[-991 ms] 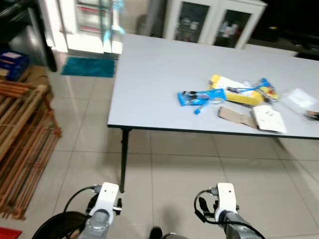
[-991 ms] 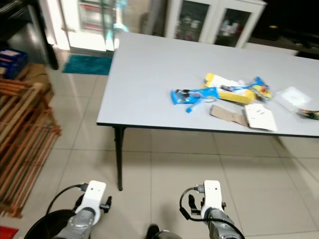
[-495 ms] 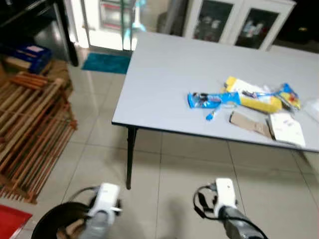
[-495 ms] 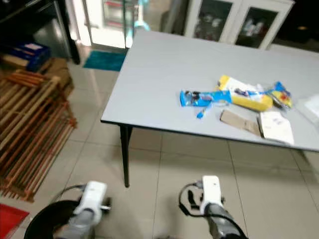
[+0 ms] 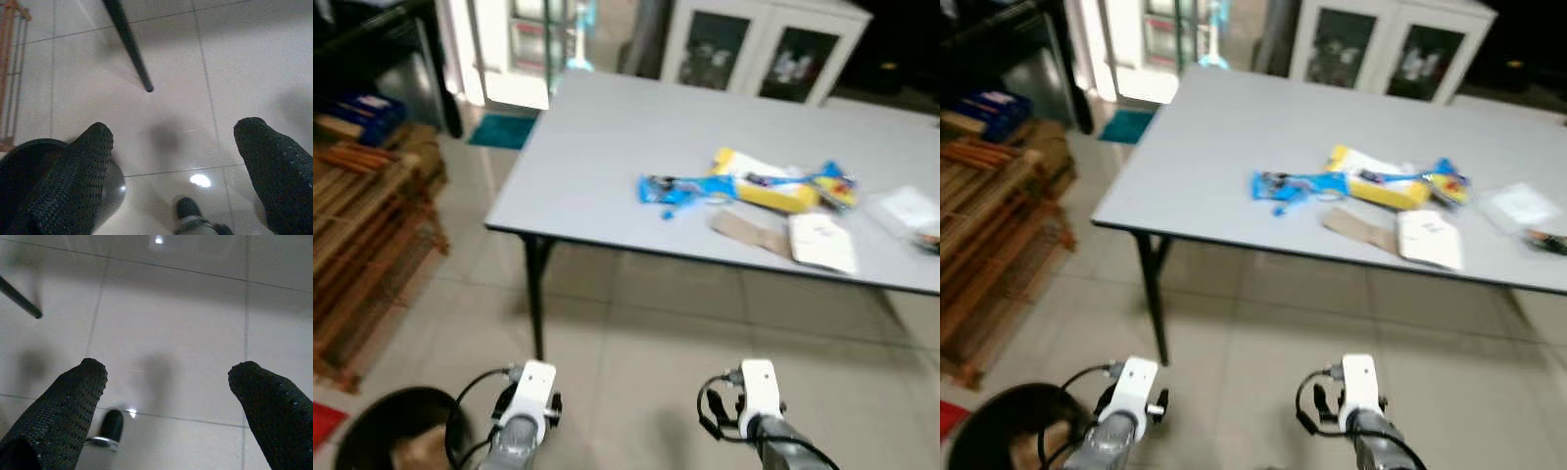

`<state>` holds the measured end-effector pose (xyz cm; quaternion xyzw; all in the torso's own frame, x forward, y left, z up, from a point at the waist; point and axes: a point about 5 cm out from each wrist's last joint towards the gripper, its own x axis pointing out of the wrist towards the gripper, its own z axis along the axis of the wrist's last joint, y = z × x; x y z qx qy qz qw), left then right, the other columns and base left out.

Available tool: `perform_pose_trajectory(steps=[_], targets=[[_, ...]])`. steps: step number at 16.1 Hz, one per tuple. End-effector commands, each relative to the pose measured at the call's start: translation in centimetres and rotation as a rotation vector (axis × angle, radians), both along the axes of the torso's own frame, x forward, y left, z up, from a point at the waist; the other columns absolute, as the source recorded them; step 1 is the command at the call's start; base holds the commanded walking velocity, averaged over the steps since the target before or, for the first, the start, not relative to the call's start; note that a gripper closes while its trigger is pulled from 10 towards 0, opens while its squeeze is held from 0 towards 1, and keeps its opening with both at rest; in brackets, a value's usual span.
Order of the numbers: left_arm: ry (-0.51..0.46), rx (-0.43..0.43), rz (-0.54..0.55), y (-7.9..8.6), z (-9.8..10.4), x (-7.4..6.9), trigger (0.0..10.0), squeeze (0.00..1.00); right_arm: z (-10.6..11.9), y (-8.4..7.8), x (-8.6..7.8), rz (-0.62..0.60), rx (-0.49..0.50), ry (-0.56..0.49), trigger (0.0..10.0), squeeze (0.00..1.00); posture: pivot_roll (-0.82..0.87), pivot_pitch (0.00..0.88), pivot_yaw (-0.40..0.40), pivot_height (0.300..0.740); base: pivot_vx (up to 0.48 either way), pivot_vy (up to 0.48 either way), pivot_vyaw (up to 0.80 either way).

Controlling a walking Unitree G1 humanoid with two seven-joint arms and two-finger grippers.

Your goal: Picking trash to rubbish bin

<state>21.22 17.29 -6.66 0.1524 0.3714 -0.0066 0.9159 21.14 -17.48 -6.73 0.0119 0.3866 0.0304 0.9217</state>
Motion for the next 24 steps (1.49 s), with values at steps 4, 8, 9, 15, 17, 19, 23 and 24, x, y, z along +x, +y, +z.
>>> perform_pose_trajectory(steps=[4,8,9,15,17,19,23,24], targets=[[0.014,0.019,0.004,0.47,-0.16,-0.32,10.0,0.00,-0.01,0.09,0.05,-0.003,0.004,0.007,10.0,0.00,-0.03,0.077,-0.129,0.740,0.000,-0.321,0.00],[0.015,0.018,0.004,0.46,-0.18,-0.34,10.0,0.00,-0.02,0.09,0.03,-0.002,0.006,0.008,10.0,0.00,-0.03,0.077,-0.131,0.740,0.000,-0.322,0.00],[0.015,0.018,0.005,0.46,-0.18,-0.35,10.0,0.00,-0.02,0.08,0.03,-0.001,0.007,0.009,10.0,0.00,-0.03,0.077,-0.132,0.740,0.000,-0.322,0.00],[0.015,0.019,0.003,0.47,-0.18,-0.35,10.0,0.00,-0.05,0.10,0.00,-0.001,0.009,0.011,10.0,0.00,-0.03,0.077,-0.130,0.740,0.000,-0.320,0.00],[0.016,0.018,0.002,0.46,-0.18,-0.34,10.0,0.00,-0.04,0.10,0.01,-0.002,0.010,0.011,10.0,0.00,-0.03,0.076,-0.130,0.740,0.000,-0.322,0.00],[0.016,0.018,0.002,0.43,-0.18,-0.32,10.0,0.00,-0.04,0.09,0.01,-0.002,0.010,0.011,10.0,0.00,-0.03,0.077,-0.130,0.740,0.000,-0.322,0.00],[0.016,0.018,0.001,0.43,-0.19,-0.35,10.0,0.00,-0.06,0.09,-0.02,-0.001,0.011,0.012,10.0,0.00,-0.03,0.079,-0.130,0.740,0.000,-0.322,0.00],[0.016,0.018,0.001,0.43,-0.19,-0.35,10.0,0.00,-0.06,0.11,-0.02,-0.001,0.011,0.012,10.0,0.00,-0.03,0.079,-0.130,0.740,0.000,-0.315,0.00]])
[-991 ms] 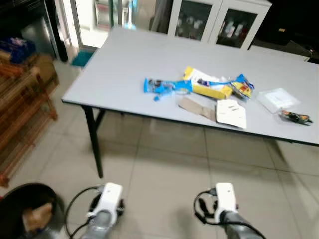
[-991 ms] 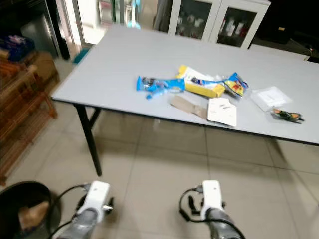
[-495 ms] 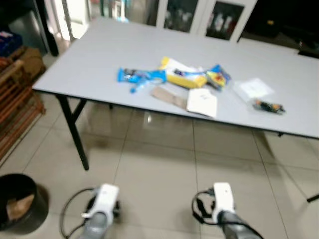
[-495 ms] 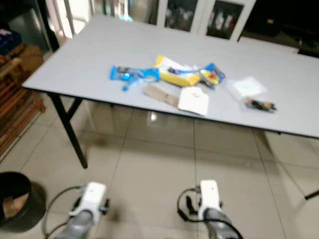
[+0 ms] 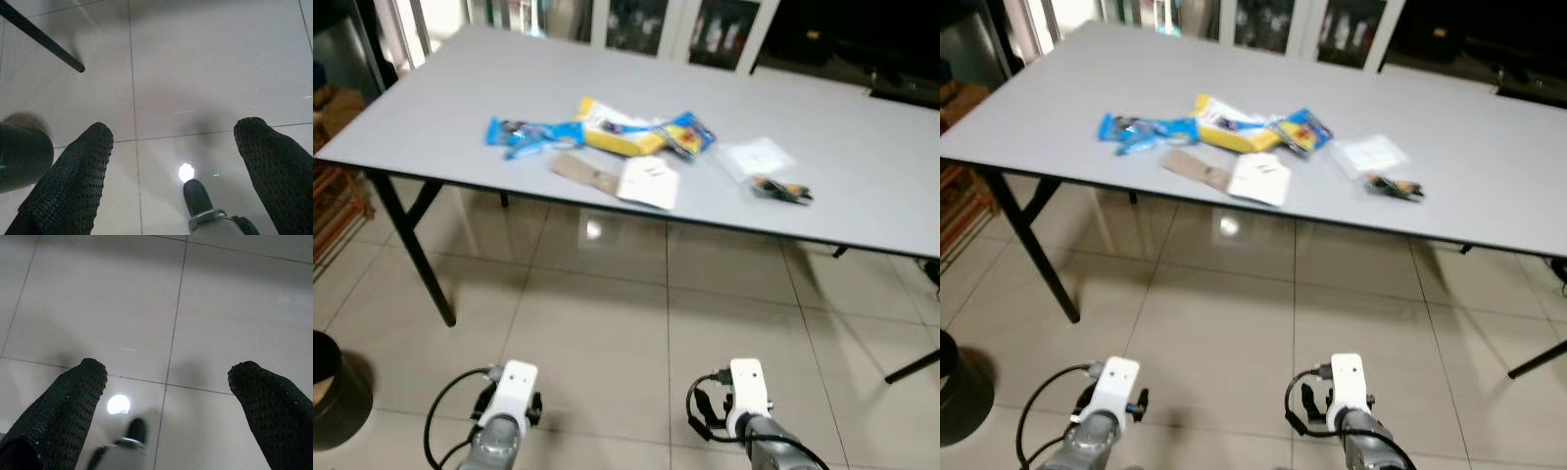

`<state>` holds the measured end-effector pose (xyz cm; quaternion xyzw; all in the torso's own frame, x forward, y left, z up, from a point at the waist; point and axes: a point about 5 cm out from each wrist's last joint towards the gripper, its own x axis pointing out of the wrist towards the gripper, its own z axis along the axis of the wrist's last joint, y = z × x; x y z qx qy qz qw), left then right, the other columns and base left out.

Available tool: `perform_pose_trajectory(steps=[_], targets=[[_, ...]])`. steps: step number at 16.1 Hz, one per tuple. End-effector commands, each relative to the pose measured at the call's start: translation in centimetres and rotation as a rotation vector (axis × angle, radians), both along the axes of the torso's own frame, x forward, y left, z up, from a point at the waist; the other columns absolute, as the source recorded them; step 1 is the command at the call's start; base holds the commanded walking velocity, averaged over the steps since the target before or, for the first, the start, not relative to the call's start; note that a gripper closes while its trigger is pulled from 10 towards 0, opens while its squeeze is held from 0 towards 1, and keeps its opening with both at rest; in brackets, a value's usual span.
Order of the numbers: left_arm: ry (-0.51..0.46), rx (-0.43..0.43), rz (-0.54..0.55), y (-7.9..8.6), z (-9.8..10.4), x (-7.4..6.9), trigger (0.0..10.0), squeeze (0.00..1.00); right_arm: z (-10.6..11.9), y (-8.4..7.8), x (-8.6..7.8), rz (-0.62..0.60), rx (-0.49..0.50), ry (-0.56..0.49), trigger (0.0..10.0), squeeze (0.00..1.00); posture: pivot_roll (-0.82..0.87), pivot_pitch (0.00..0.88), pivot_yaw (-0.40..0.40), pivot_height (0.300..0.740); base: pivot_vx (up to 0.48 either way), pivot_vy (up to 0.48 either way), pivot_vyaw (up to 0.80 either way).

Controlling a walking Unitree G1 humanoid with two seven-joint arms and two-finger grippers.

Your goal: Picking trash to rubbish bin

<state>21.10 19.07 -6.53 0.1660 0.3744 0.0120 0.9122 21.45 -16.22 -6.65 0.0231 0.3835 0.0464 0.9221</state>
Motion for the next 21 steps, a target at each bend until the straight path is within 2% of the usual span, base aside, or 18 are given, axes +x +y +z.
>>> perform_pose_trajectory(steps=[1,6,11,12,14,17,19,20,21], targets=[[0.014,-0.022,-0.024,-1.4,-0.3,-0.2,10.0,0.00,-0.1,-1.1,-0.3,-0.021,-0.022,0.018,10.0,0.00,-0.03,0.078,-0.129,0.740,0.000,-0.326,0.00],[0.012,-0.021,-0.025,-1.3,-0.3,-0.2,10.0,0.00,-0.1,-1.1,-0.3,-0.017,-0.024,0.018,10.0,0.00,-0.03,0.077,-0.130,0.740,0.000,-0.310,0.00],[0.004,-0.021,-0.022,-1.3,-0.1,0.1,10.0,0.00,-0.1,-1.1,-0.3,-0.013,-0.025,0.018,10.0,0.00,-0.03,0.077,-0.129,0.740,0.000,0.000,0.00],[-0.011,-0.019,-0.027,-1.3,0.1,0.4,10.0,0.00,-0.1,-1.1,-0.3,-0.011,-0.025,0.018,10.0,0.00,-0.03,0.075,-0.129,0.740,0.000,0.000,0.00],[-0.082,-0.011,-0.021,-1.1,1.1,1.9,10.0,0.00,0.5,-1.1,0.5,-0.002,-0.030,-0.024,10.0,0.00,-0.03,0.073,-0.129,0.740,0.000,0.000,0.00],[-0.325,-0.039,-0.018,-1.1,5.3,6.6,10.0,0.00,4.9,-1.4,5.8,0.009,-0.020,-0.292,10.0,0.00,-0.04,0.065,-0.125,0.740,0.000,0.000,0.00],[-0.487,-0.056,-0.057,-1.7,8.8,9.5,10.0,0.00,8.7,-0.7,9.1,0.045,-0.011,-0.486,10.0,0.00,-0.04,0.056,-0.121,0.740,0.000,0.000,0.00],[-0.583,-0.093,-0.072,-2.4,11.0,11.0,10.0,0.00,11.4,-0.1,10.9,0.055,0.007,-0.616,10.0,0.00,-0.04,0.049,-0.119,0.740,0.000,0.000,0.00],[-0.614,-0.107,-0.079,-2.7,11.7,11.4,10.0,0.00,12.4,0.2,11.5,0.058,0.013,-0.660,10.0,0.00,-0.04,0.047,-0.119,0.740,0.000,0.000,0.00]])
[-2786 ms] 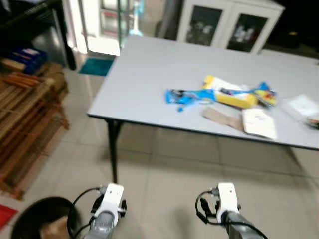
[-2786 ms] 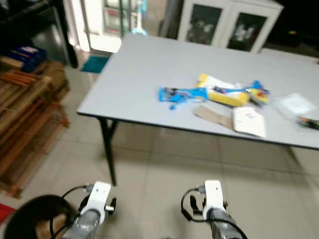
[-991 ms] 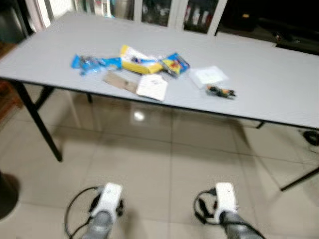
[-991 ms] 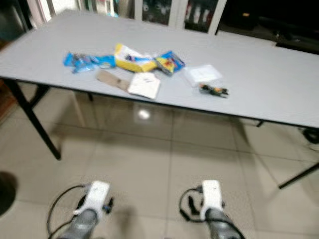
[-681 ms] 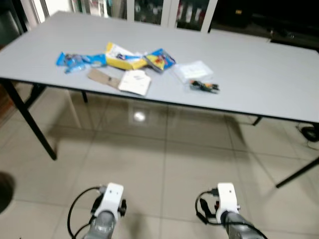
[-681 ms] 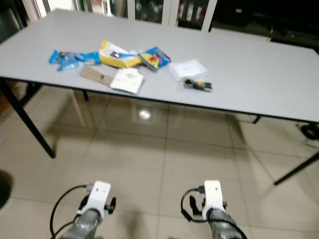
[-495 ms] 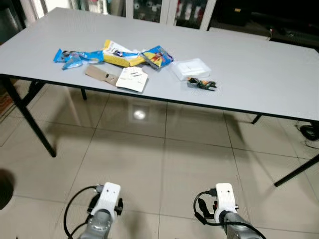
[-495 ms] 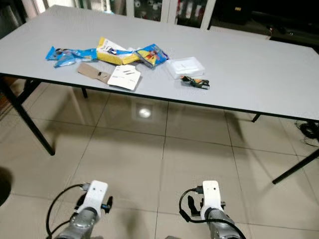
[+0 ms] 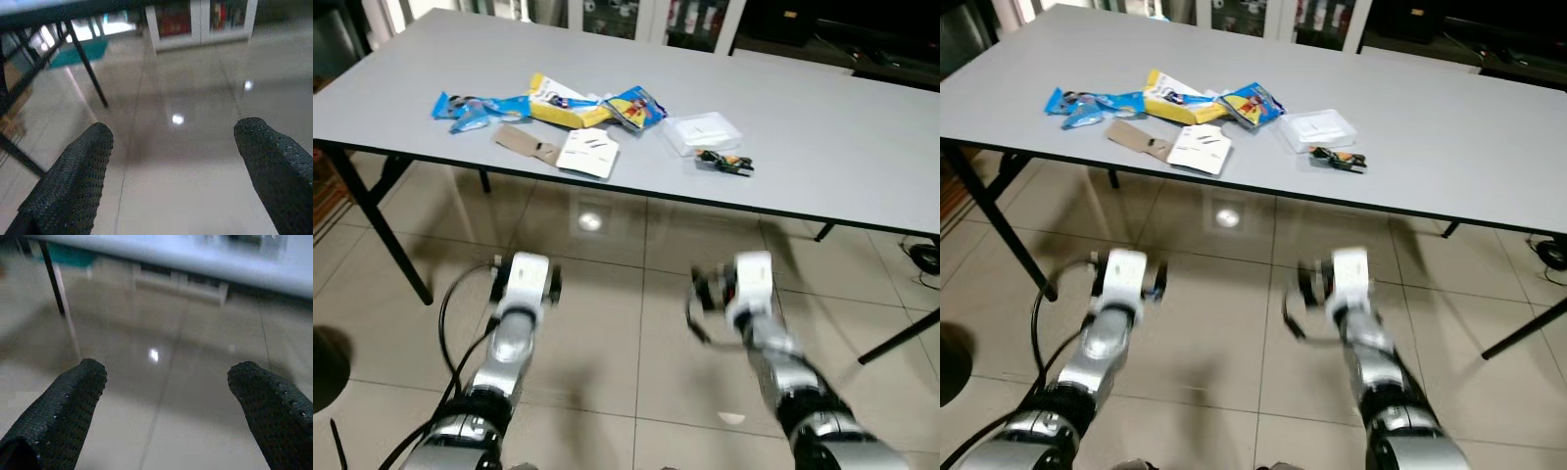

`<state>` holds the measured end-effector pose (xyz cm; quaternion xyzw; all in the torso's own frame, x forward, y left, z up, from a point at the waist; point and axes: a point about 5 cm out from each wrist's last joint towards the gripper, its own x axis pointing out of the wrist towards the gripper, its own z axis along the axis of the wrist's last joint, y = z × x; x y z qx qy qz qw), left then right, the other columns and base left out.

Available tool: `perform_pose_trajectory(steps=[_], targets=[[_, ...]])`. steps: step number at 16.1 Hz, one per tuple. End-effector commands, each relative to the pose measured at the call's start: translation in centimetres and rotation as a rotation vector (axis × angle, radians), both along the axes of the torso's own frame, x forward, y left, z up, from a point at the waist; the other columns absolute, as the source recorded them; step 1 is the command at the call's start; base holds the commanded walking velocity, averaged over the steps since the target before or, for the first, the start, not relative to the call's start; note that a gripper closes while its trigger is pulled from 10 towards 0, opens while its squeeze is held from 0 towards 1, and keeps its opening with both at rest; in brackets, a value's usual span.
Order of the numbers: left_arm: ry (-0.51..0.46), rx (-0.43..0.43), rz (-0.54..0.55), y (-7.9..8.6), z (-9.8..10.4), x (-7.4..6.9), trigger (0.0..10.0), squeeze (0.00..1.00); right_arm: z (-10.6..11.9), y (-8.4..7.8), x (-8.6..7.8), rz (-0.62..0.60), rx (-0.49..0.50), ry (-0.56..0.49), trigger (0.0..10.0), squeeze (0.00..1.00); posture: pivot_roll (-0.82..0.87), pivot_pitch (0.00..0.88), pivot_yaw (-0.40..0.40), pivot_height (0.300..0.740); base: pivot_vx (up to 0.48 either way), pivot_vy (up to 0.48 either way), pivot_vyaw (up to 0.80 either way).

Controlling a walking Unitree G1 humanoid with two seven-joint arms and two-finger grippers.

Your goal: Picking trash to rubbish bin

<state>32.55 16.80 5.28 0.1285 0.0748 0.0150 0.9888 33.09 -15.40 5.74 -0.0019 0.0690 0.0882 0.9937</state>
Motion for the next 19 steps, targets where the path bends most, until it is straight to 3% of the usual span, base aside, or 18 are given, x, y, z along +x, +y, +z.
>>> perform_pose_trajectory(steps=[1,5,7,9,11,14,19], targets=[[-0.133,-0.024,-0.057,-1.7,3.0,1.3,10.0,0.00,3.5,0.4,1.5,-0.011,0.039,-0.160,10.0,0.00,-0.04,0.042,-0.115,0.740,0.000,0.000,0.00],[-0.339,-0.049,-0.110,-3.7,8.3,2.5,10.0,0.00,7.5,2.4,1.9,0.020,0.107,-0.336,10.0,0.00,-0.03,0.039,-0.120,0.740,0.000,0.000,0.00],[-0.401,0.025,-0.153,-4.2,9.6,2.5,10.0,0.00,9.0,3.3,1.5,0.020,0.150,-0.395,10.0,0.00,-0.03,0.041,-0.116,0.740,0.000,0.000,0.00],[-0.348,-0.064,-0.138,-5.0,9.5,2.3,10.0,0.00,9.0,3.7,1.4,0.008,0.152,-0.400,10.0,0.00,-0.04,0.035,-0.108,0.740,0.000,0.000,0.00],[-0.347,-0.200,-0.121,-5.5,8.6,1.9,10.0,0.00,7.7,4.4,0.8,0.017,0.151,-0.370,10.0,0.00,-0.04,0.024,-0.108,0.740,0.000,0.000,0.00],[-0.371,-0.201,-0.133,-6.0,8.7,1.2,10.0,0.00,7.4,4.7,0.4,0.023,0.150,-0.350,10.0,0.00,-0.04,0.013,-0.110,0.740,0.000,0.000,0.00],[-0.327,-0.201,-0.122,-5.8,8.1,1.0,10.0,0.00,7.4,5.4,0.3,0.043,0.152,-0.343,10.0,0.00,-0.03,0.000,-0.106,0.740,0.000,0.000,0.00]])
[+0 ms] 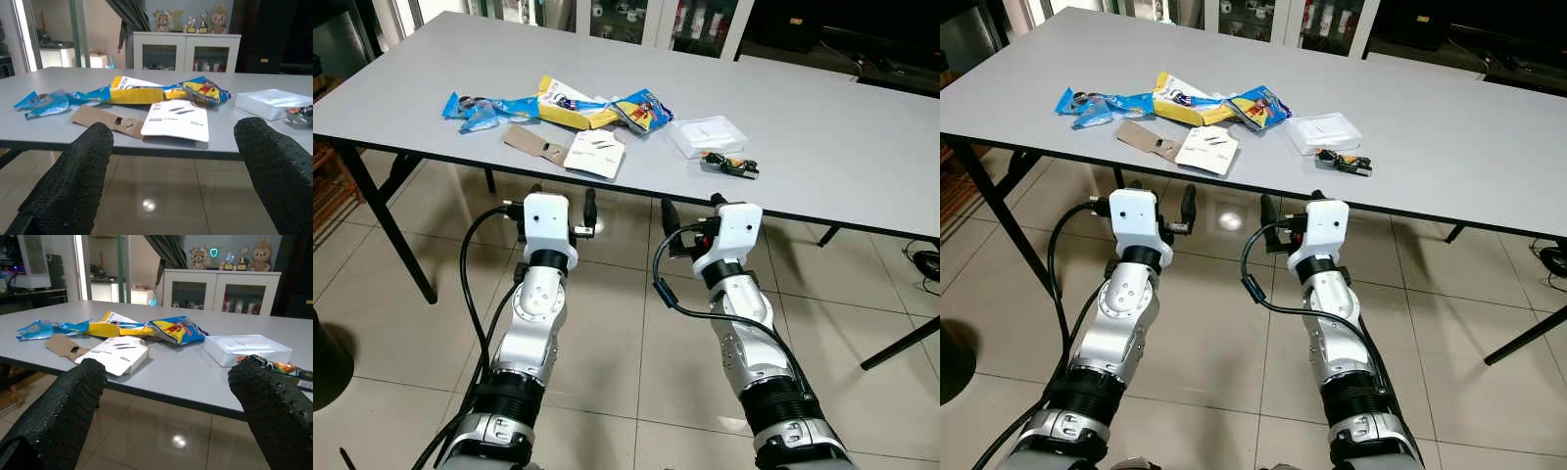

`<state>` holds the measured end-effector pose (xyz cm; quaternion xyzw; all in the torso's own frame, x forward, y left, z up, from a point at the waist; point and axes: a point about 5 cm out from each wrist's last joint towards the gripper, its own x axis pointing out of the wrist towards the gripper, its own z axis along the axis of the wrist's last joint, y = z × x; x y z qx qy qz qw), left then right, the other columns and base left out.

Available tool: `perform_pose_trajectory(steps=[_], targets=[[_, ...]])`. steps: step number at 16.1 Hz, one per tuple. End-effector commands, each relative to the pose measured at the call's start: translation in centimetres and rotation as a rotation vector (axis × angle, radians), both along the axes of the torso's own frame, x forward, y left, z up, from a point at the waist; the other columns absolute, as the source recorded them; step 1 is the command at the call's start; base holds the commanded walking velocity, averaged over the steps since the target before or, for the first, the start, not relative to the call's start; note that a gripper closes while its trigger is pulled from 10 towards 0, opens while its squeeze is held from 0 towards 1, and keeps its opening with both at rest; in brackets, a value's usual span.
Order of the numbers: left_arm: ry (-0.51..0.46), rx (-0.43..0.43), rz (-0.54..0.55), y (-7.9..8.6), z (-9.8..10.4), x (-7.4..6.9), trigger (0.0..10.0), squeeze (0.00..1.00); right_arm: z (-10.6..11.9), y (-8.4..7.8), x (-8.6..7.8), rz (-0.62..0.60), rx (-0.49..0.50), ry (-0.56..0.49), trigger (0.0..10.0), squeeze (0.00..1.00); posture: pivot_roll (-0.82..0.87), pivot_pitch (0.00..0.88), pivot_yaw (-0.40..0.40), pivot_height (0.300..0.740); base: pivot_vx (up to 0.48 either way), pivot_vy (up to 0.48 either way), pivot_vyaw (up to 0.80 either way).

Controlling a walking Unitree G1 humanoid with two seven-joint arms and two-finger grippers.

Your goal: Picking trash to rubbish bin

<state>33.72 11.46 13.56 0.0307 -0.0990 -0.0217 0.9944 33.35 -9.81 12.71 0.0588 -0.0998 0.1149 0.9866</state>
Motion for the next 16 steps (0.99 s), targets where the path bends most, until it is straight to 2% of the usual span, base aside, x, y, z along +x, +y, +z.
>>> perform_pose_trajectory(steps=[1,6,12,15,16], targets=[[0.023,0.006,-0.019,-0.4,-0.4,-0.1,10.0,0.00,0.2,-0.3,-0.1,-0.004,-0.004,-0.005,10.0,0.00,-0.03,0.000,-0.111,0.740,0.307,0.000,0.00],[0.030,0.026,-0.019,-0.3,-0.4,-0.2,10.0,0.00,-0.4,-0.5,-0.2,-0.014,0.006,0.020,10.0,0.00,-0.02,0.000,-0.109,0.740,0.394,0.000,0.00],[0.010,0.054,-0.047,-0.6,0.5,-0.1,10.0,0.00,-0.7,-0.8,-0.3,-0.037,0.038,0.044,10.0,0.00,-0.02,0.000,-0.098,0.740,0.462,0.000,0.00],[0.007,0.052,-0.054,-0.7,0.8,0.1,10.0,0.00,-0.5,-1.1,-0.1,-0.047,0.051,0.042,10.0,0.00,-0.03,0.016,-0.097,0.740,0.470,0.000,-0.75],[0.008,0.052,-0.054,-0.7,0.9,0.2,10.0,0.00,-0.4,-1.2,-0.1,-0.053,0.030,0.029,10.0,0.00,-0.03,0.022,-0.098,0.740,0.472,0.000,0.00]])
